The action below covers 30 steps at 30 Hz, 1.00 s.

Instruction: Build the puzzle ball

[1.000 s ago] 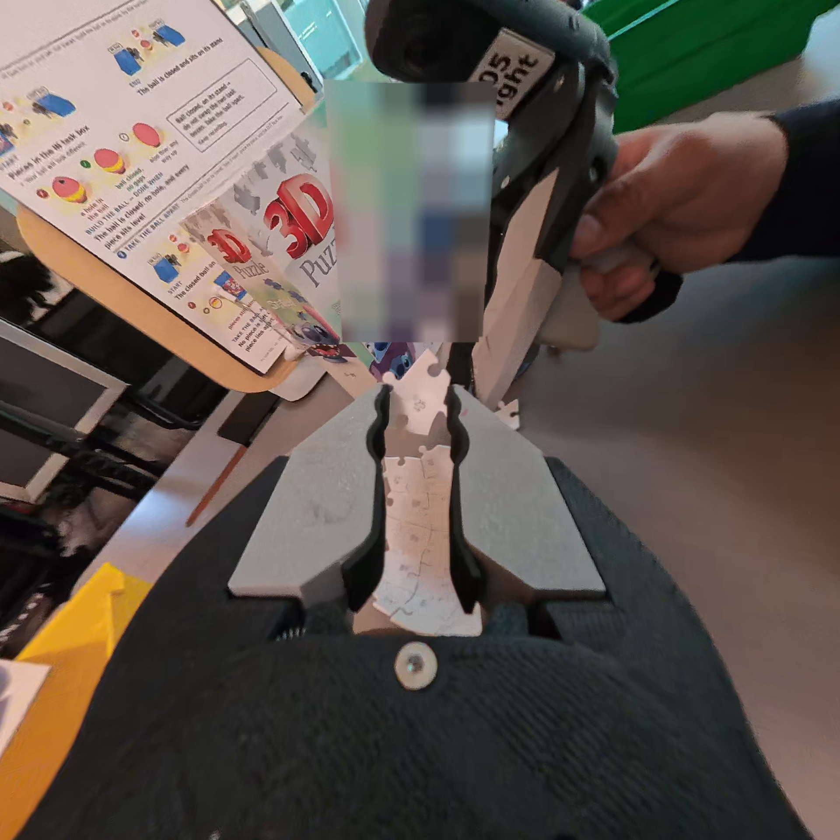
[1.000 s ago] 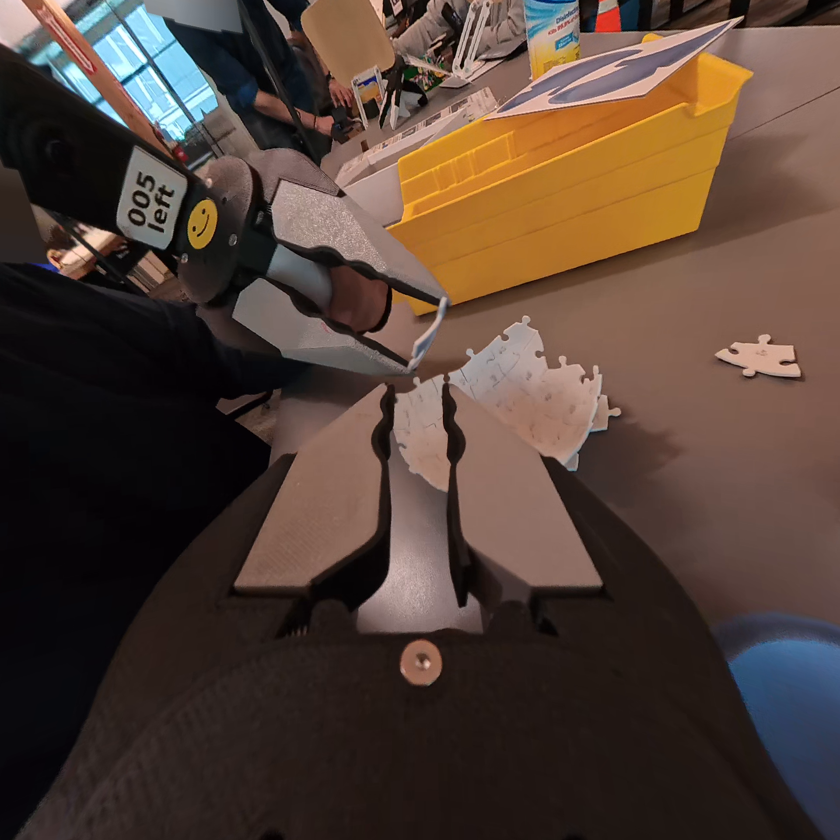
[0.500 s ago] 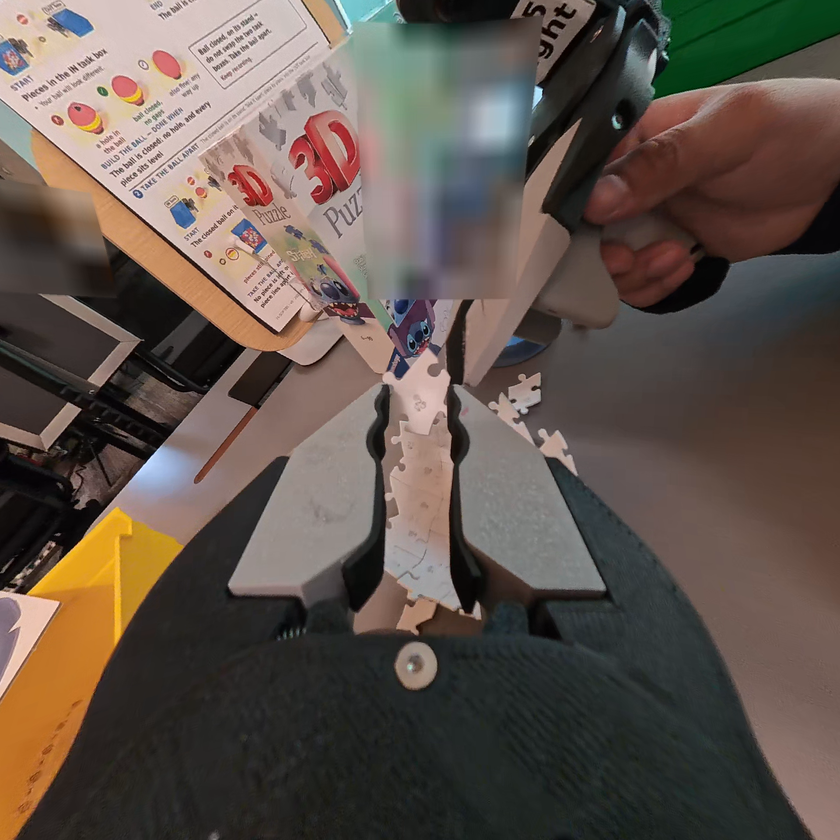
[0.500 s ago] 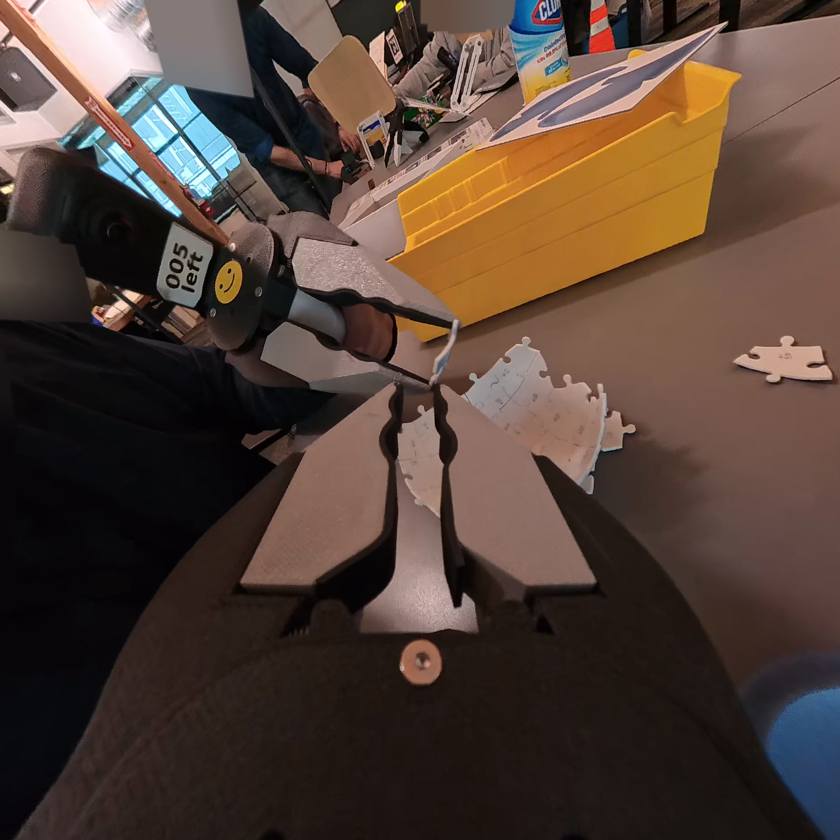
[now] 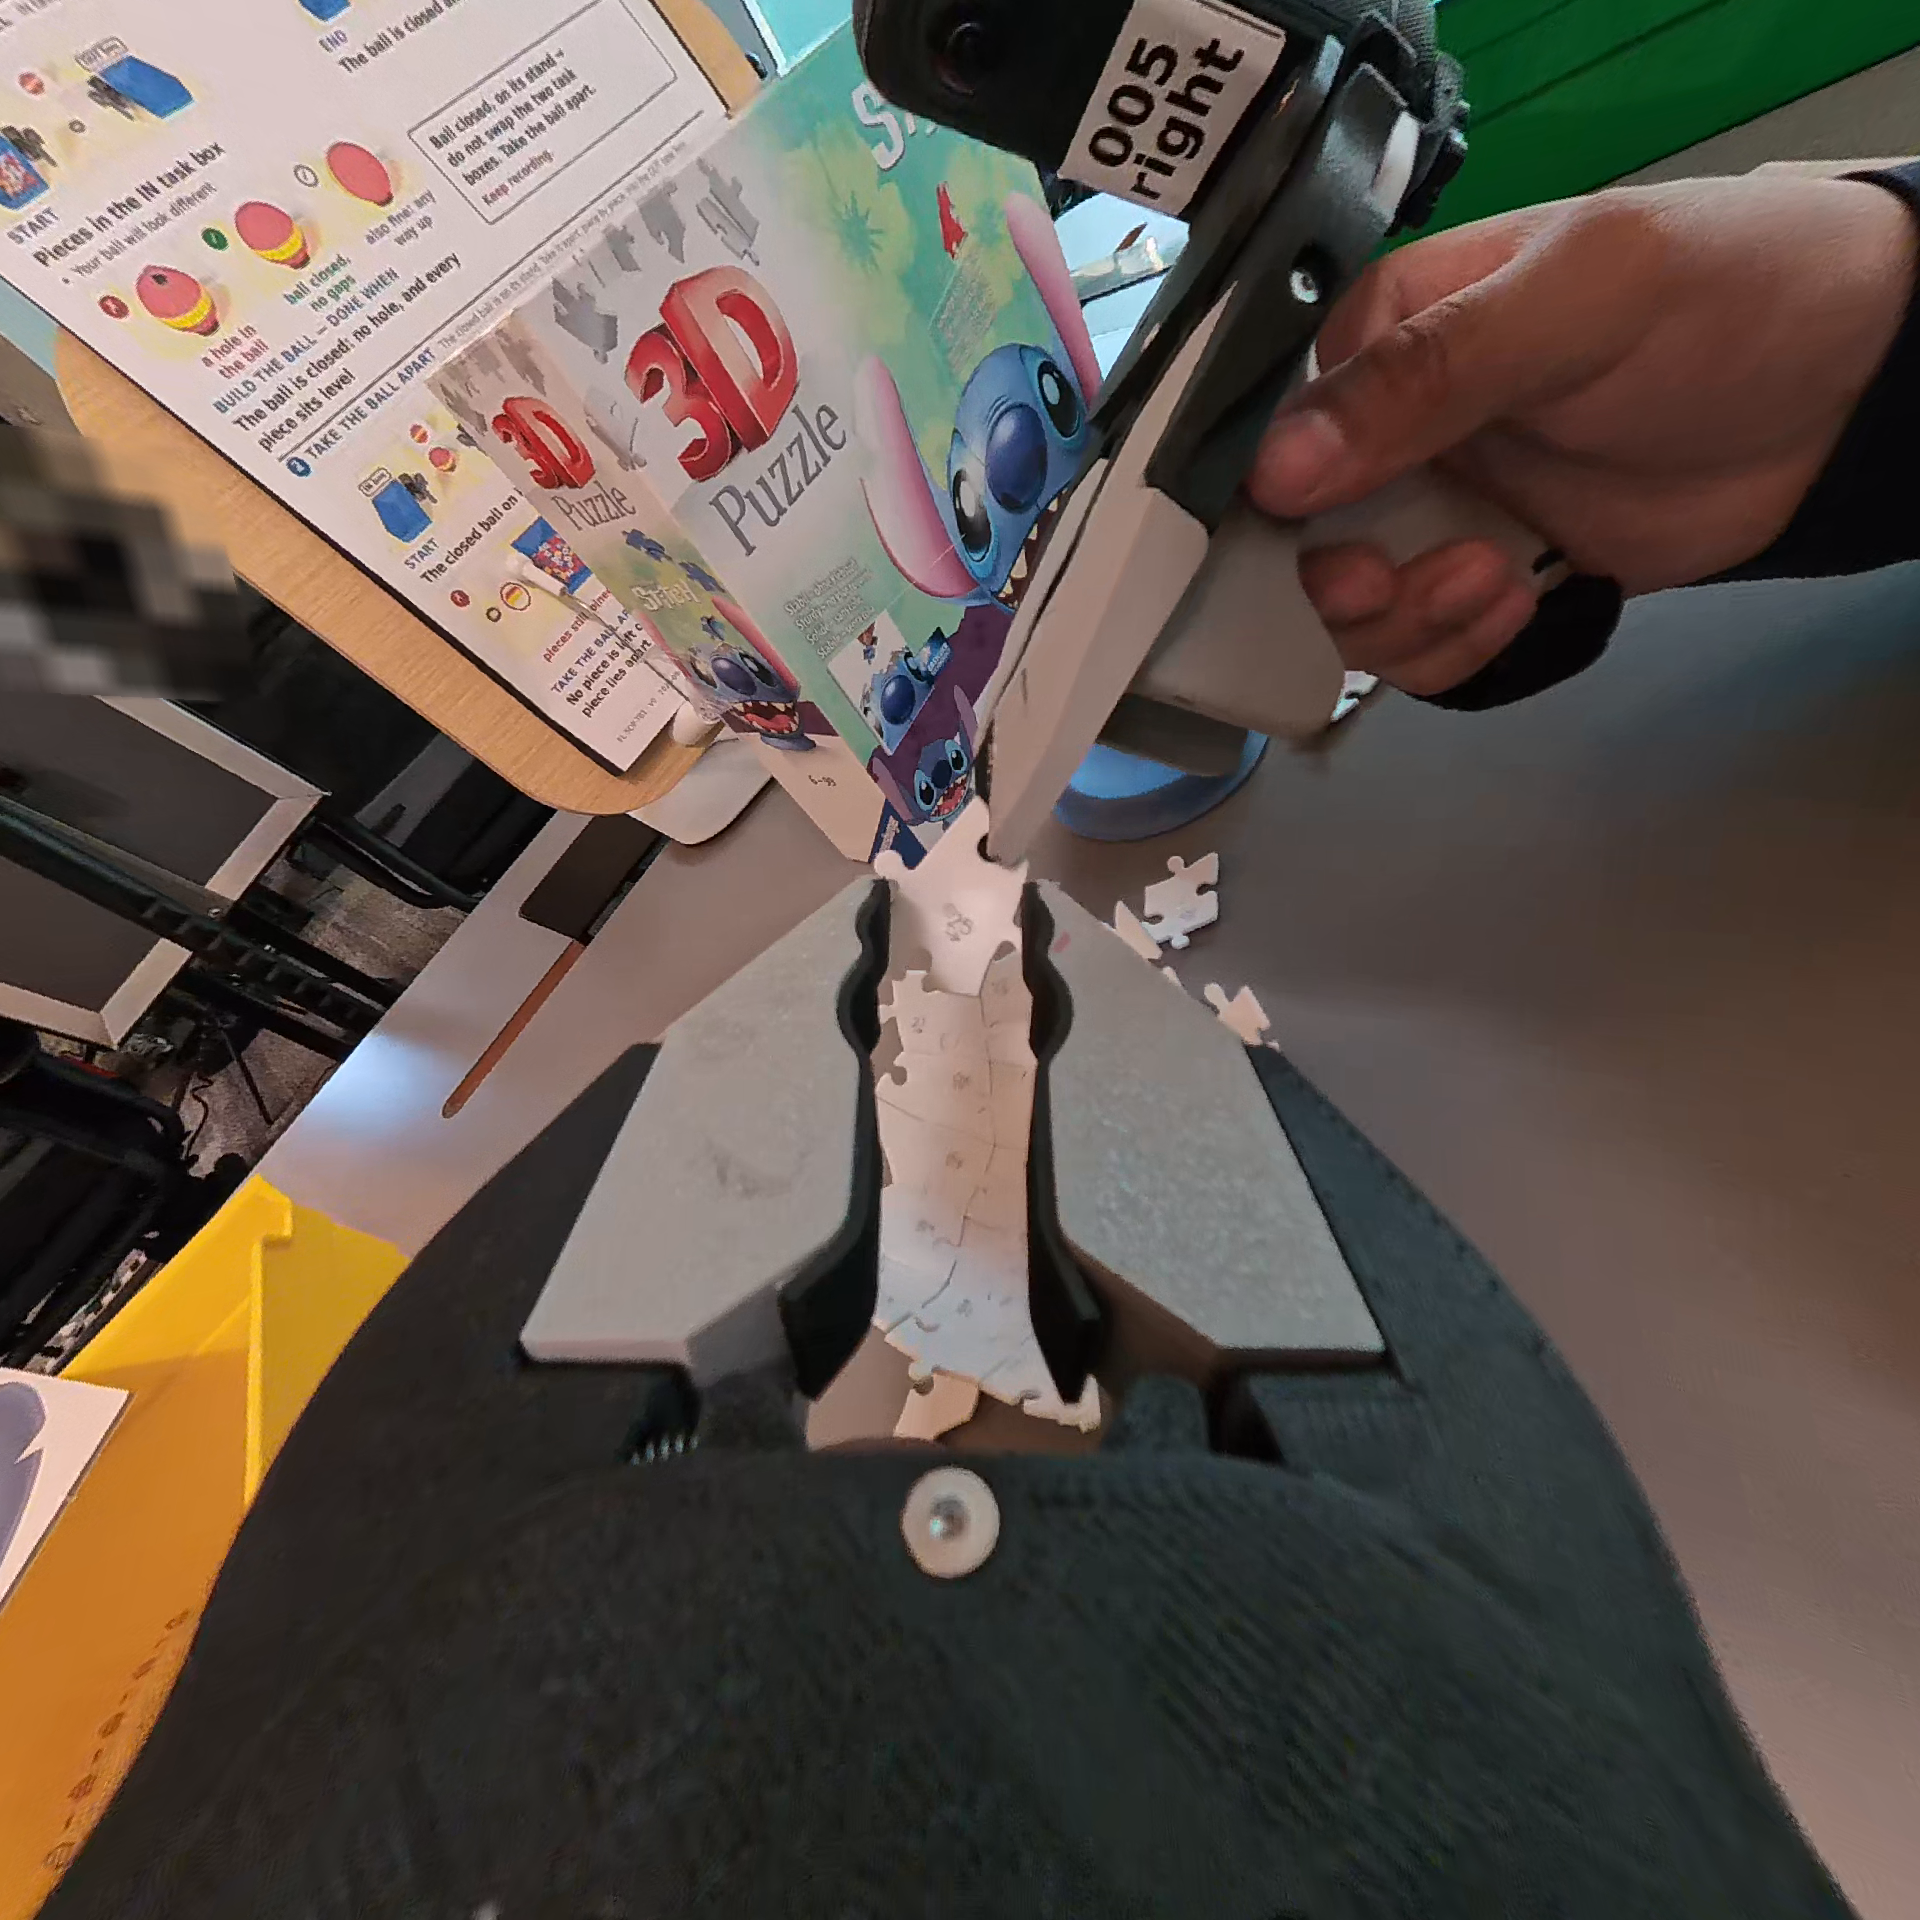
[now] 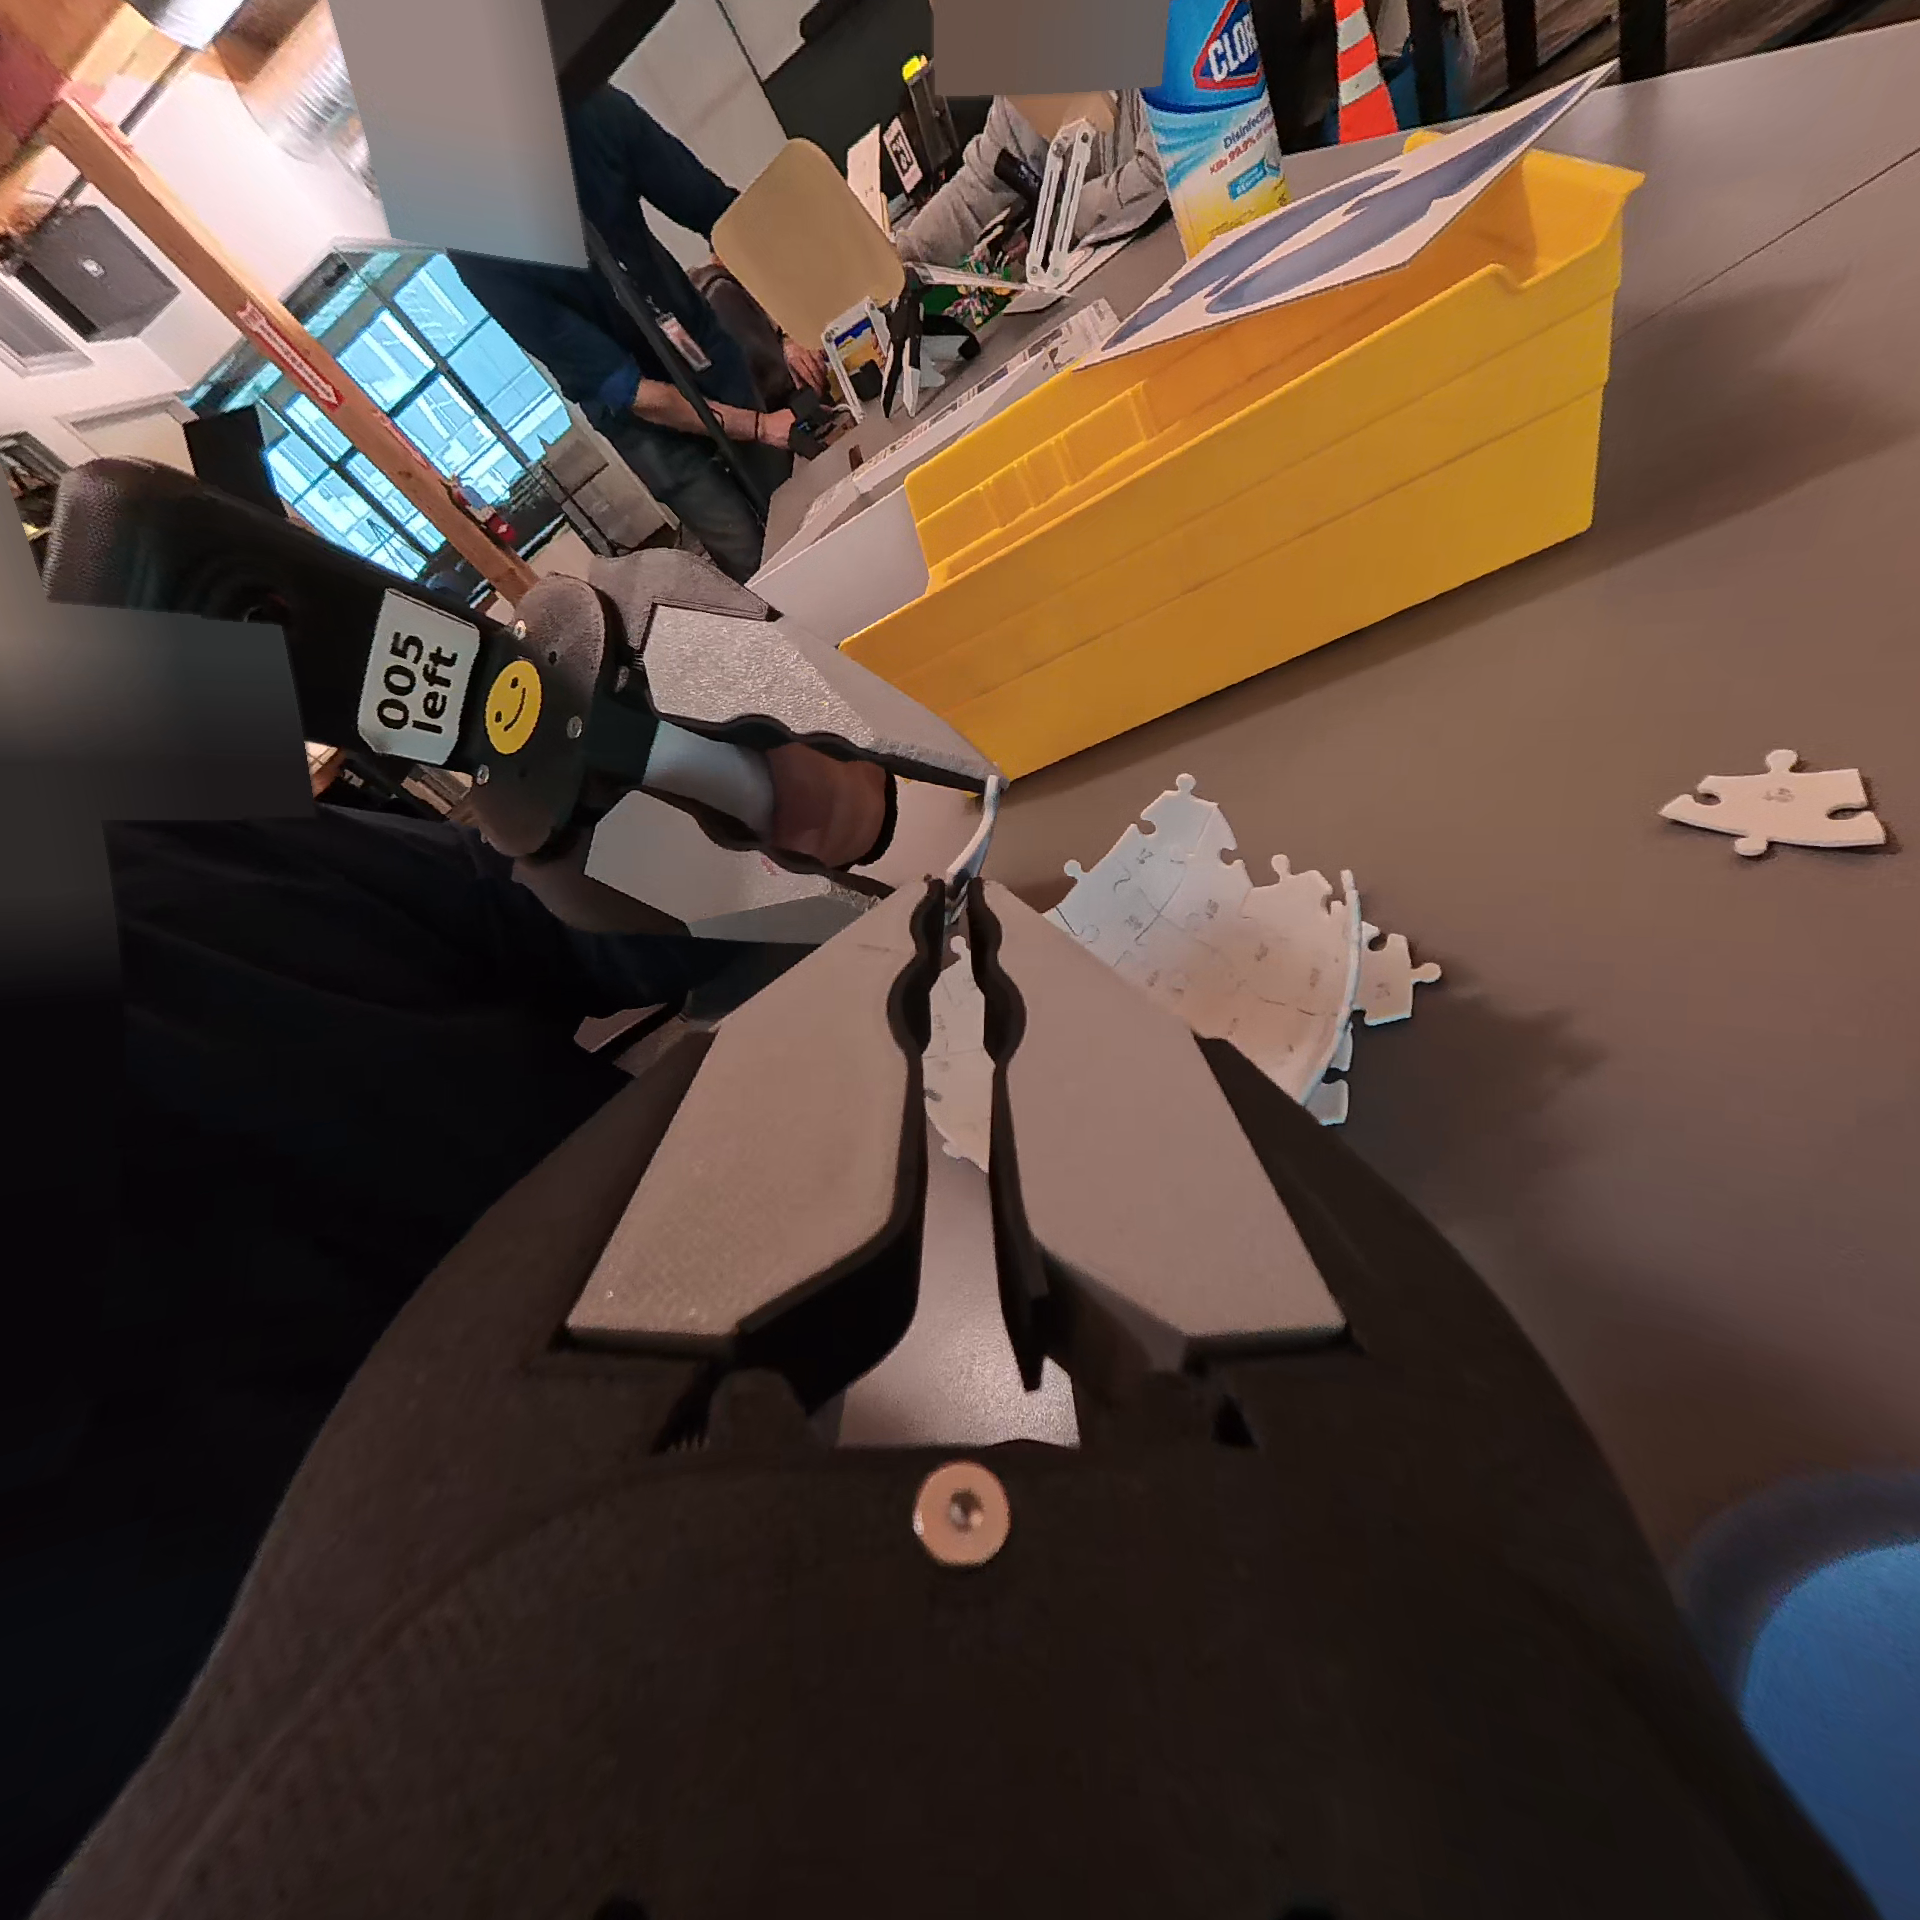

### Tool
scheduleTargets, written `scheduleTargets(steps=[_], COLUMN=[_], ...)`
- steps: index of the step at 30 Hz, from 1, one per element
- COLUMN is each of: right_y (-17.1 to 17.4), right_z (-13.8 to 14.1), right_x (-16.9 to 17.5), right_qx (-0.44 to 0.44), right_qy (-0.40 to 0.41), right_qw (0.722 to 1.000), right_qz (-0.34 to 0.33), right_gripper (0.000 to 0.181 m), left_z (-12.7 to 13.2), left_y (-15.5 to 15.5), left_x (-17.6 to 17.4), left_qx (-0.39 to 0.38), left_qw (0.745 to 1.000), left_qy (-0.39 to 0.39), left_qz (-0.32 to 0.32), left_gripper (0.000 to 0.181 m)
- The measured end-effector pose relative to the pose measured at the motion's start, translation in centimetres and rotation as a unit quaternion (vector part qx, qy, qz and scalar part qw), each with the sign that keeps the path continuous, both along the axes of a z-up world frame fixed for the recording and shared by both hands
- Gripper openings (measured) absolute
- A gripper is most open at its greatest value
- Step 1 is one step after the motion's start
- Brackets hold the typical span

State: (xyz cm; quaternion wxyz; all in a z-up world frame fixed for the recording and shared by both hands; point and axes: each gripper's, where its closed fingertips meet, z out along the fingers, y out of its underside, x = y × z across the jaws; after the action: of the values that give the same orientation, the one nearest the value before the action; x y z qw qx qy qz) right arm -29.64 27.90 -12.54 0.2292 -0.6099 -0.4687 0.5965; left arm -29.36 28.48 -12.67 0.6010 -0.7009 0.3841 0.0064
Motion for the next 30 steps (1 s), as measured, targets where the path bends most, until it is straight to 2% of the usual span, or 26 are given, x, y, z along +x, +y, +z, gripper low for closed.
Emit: scheduleTargets(steps=[4, 7, 10, 14, 17, 19, 24, 30], right_y=[0.2, 0.4, 0.2, 0.6, 0.7, 0.9, 0.8, 0.0], right_z=[-0.2, -0.6, -0.5, -1.0, -0.8, -1.0, -1.2, -1.7], right_x=[0.0, 0.0, -0.2, -0.1, 0.4, 0.9, 1.9, 2.2], right_qx=[0.010, 0.005, -0.013, 0.013, 0.004, 0.006, 0.007, 0.029], right_qy=[-0.004, -0.012, -0.006, -0.023, -0.021, -0.032, -0.060, -0.119], right_qw=[1.000, 1.000, 1.000, 1.000, 1.000, 0.999, 0.998, 0.991], right_qz=[-0.009, -0.010, -0.004, -0.016, -0.012, -0.007, 0.019, 0.055], right_gripper=[0.000, 0.000, 0.000, 0.000, 0.000, 0.000, 0.000, 0.000], left_z=[-0.1, 0.3, -0.2, -0.6, 0.4, 0.7, -0.5, -2.0], left_y=[0.1, 0.2, -0.1, -0.2, -0.4, -0.2, 0.0, -1.5], left_x=[-0.2, -0.9, -0.2, -0.2, -1.0, -1.8, -2.2, 0.1], left_qx=[-0.002, 0.008, -0.021, -0.027, -0.033, -0.064, -0.194, -0.305], left_qw=[1.000, 1.000, 0.999, 0.999, 0.999, 0.994, 0.960, 0.912], left_qy=[-0.004, -0.005, -0.024, -0.015, -0.040, -0.084, -0.199, -0.251], left_qz=[0.003, 0.014, -0.015, -0.015, -0.017, -0.014, -0.041, -0.112], left_gripper=[0.022, 0.000, 0.000, 0.000, 0.011, 0.016, 0.019, 0.023])
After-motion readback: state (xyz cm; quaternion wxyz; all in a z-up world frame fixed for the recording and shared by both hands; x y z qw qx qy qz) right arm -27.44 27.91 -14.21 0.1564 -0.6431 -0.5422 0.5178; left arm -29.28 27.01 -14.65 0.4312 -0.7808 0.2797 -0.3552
